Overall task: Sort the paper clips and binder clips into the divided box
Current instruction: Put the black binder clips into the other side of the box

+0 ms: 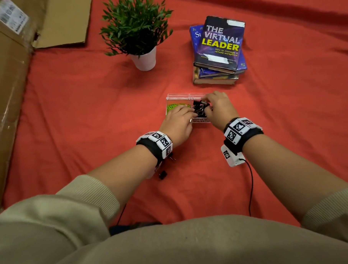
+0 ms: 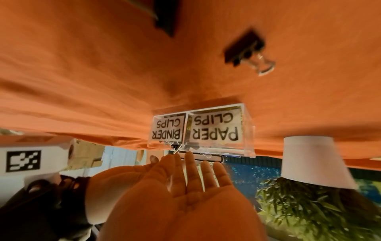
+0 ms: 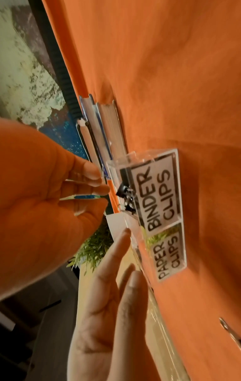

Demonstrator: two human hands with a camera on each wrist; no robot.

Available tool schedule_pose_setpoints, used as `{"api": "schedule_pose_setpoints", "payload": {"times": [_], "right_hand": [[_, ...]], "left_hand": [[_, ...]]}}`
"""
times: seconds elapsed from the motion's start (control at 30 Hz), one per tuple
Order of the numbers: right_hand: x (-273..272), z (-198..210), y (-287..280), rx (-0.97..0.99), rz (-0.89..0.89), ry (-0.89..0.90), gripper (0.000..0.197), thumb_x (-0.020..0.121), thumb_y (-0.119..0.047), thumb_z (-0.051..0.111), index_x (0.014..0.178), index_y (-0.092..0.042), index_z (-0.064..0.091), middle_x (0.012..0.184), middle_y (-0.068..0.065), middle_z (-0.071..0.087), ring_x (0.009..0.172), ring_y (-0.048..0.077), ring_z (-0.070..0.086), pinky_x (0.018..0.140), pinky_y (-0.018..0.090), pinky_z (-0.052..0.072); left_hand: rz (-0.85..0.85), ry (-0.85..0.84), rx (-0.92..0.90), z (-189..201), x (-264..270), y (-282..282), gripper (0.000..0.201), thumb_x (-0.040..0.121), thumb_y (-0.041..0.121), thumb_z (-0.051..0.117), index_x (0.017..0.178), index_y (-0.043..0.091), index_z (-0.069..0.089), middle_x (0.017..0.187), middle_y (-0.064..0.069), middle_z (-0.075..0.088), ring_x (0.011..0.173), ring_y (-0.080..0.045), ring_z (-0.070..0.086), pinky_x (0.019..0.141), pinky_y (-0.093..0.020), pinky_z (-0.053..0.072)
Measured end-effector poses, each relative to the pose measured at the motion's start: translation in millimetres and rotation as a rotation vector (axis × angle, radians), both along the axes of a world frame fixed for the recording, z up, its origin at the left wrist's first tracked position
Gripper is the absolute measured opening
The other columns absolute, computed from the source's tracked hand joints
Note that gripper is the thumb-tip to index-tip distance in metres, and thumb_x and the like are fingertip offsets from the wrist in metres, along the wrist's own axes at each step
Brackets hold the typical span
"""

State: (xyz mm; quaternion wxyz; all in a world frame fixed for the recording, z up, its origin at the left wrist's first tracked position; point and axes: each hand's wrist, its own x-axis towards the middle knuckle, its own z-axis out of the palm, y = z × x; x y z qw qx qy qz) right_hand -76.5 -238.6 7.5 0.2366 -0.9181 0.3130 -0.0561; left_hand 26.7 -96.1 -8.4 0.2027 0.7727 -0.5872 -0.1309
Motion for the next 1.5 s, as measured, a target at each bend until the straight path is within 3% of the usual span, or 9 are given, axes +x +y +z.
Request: {"api": "schedule_pose_setpoints", "payload": {"times": [0.17, 0.3, 0.47, 0.63, 0.9, 1.03, 1.27, 1.4, 1.5], "right_hand": [[3.0, 2.7, 13.0, -0.092, 0.064, 0.189, 0.035, 0.084, -0.012, 0.051, 0.117, -0.005, 0.062, 0.117, 0.015, 0.055, 0.11, 0.034, 0.043, 0.095, 0.041, 0.041], [4.5, 9.5, 45.4, -0.167, 0.131, 0.075, 0.031, 0.082, -0.007, 0.053, 0.111, -0.004, 0.062, 0.111, 0.015, 0.055, 0.107, 0.033, 0.045, 0.095, 0.045, 0.043], [4.8, -9.0, 113.2, 0.143, 0.38, 0.3, 0.025, 0.088, -0.02, 0.052, 0.11, -0.011, 0.061, 0.115, 0.01, 0.054, 0.117, 0.028, 0.046, 0.096, 0.042, 0.046], [6.0, -31.8, 143.6, 0.226, 0.371, 0.406, 0.028, 0.086, -0.022, 0.059, 0.109, -0.006, 0.058, 0.113, 0.014, 0.05, 0.11, 0.033, 0.051, 0.092, 0.038, 0.044], [-4.7, -23.2, 167.9, 0.323, 0.483, 0.305, 0.023, 0.08, -0.015, 0.058, 0.103, -0.011, 0.064, 0.109, 0.013, 0.051, 0.096, 0.031, 0.057, 0.085, 0.037, 0.047], [-18.9, -31.3, 184.6, 0.254, 0.633, 0.329, 0.029, 0.083, -0.01, 0.051, 0.108, -0.007, 0.065, 0.114, 0.017, 0.048, 0.096, 0.033, 0.055, 0.084, 0.04, 0.047], [-30.6, -41.6, 178.6, 0.149, 0.63, 0.356, 0.029, 0.089, -0.016, 0.055, 0.114, -0.002, 0.055, 0.119, 0.017, 0.045, 0.101, 0.034, 0.053, 0.088, 0.043, 0.045], [-22.7, -38.5, 163.6, 0.312, 0.38, 0.252, 0.024, 0.086, -0.017, 0.06, 0.107, -0.006, 0.061, 0.109, 0.015, 0.053, 0.1, 0.032, 0.056, 0.09, 0.035, 0.044], [-7.1, -30.6, 146.5, 0.349, 0.172, 0.128, 0.018, 0.084, -0.016, 0.063, 0.1, -0.007, 0.065, 0.103, 0.013, 0.059, 0.095, 0.028, 0.059, 0.085, 0.028, 0.041]], "left_hand": [[0.174, 0.212, 0.07, -4.4, 14.1, 56.6, 0.022, 0.084, 0.011, 0.057, 0.105, 0.013, 0.064, 0.107, -0.006, 0.06, 0.104, -0.023, 0.056, 0.095, -0.035, 0.045], [0.24, 0.204, 0.274, -8.9, 26.1, 109.6, 0.016, 0.083, 0.023, 0.062, 0.099, 0.019, 0.064, 0.099, 0.0, 0.058, 0.096, -0.019, 0.059, 0.086, -0.033, 0.049], [0.237, 0.178, 0.456, -16.7, 17.0, 142.4, 0.04, 0.081, 0.035, 0.067, 0.118, 0.025, 0.054, 0.114, 0.0, 0.05, 0.106, -0.019, 0.057, 0.09, -0.035, 0.049], [0.27, 0.245, 0.451, -29.9, 11.6, 142.3, 0.037, 0.086, 0.021, 0.063, 0.122, 0.017, 0.054, 0.114, -0.008, 0.044, 0.1, -0.03, 0.059, 0.094, -0.041, 0.047], [0.455, 0.371, 0.272, -29.9, 14.5, 139.8, 0.01, 0.081, 0.012, 0.068, 0.087, 0.009, 0.06, 0.095, -0.01, 0.06, 0.087, -0.028, 0.059, 0.081, -0.037, 0.048], [0.527, 0.456, 0.19, -23.2, 19.4, 142.5, 0.015, 0.081, 0.012, 0.068, 0.076, 0.016, 0.054, 0.076, -0.002, 0.06, 0.068, -0.019, 0.054, 0.065, -0.028, 0.043], [0.34, 0.52, 0.257, -15.6, 25.5, 159.3, 0.038, 0.087, 0.011, 0.062, 0.122, 0.024, 0.056, 0.084, 0.003, 0.053, 0.063, -0.007, 0.049, 0.069, -0.02, 0.043], [0.151, 0.352, 0.385, -17.8, 19.3, 164.8, 0.047, 0.091, 0.013, 0.056, 0.137, 0.023, 0.048, 0.112, -0.006, 0.055, 0.098, -0.021, 0.056, 0.093, -0.024, 0.04], [0.087, 0.281, 0.457, -21.1, 17.3, 165.1, 0.045, 0.093, 0.014, 0.052, 0.137, 0.022, 0.048, 0.114, -0.008, 0.05, 0.107, -0.024, 0.055, 0.099, -0.03, 0.041]]}}
